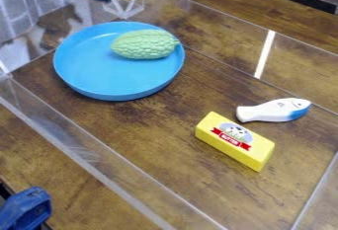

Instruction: Put the green object in the blue tray

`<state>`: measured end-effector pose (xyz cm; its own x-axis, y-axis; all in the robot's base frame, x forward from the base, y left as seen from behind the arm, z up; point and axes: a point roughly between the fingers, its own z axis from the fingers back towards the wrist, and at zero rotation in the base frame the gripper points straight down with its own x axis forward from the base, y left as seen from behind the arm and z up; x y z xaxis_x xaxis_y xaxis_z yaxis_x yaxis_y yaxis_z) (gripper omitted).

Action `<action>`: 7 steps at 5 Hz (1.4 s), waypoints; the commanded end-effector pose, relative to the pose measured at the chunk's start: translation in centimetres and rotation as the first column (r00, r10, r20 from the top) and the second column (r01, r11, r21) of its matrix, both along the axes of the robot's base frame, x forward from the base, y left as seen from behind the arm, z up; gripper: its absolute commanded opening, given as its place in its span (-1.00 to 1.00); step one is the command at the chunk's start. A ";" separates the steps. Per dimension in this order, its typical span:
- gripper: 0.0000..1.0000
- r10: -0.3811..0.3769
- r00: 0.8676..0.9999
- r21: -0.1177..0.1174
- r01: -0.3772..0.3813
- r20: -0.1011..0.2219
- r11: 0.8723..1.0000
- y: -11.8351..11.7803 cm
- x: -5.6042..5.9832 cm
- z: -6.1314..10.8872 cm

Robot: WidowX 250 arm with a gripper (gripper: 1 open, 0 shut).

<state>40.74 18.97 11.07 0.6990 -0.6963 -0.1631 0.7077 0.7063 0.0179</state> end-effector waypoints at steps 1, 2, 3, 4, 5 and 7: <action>1.00 0.011 0.996 0.028 -0.014 0.093 0.999 0.0 0.5 5.0; 1.00 0.053 0.995 0.047 -0.058 0.087 0.997 -0.4 1.1 5.1; 1.00 0.037 0.996 0.060 -0.042 0.083 0.997 -1.0 0.8 4.0; 1.00 -0.030 0.997 0.062 0.026 0.077 0.998 -0.7 -0.1 4.7; 1.00 -0.062 0.995 0.057 0.057 0.084 0.997 -0.7 -1.0 4.9; 1.00 -0.107 0.989 0.050 0.103 0.101 0.993 0.6 -2.8 4.4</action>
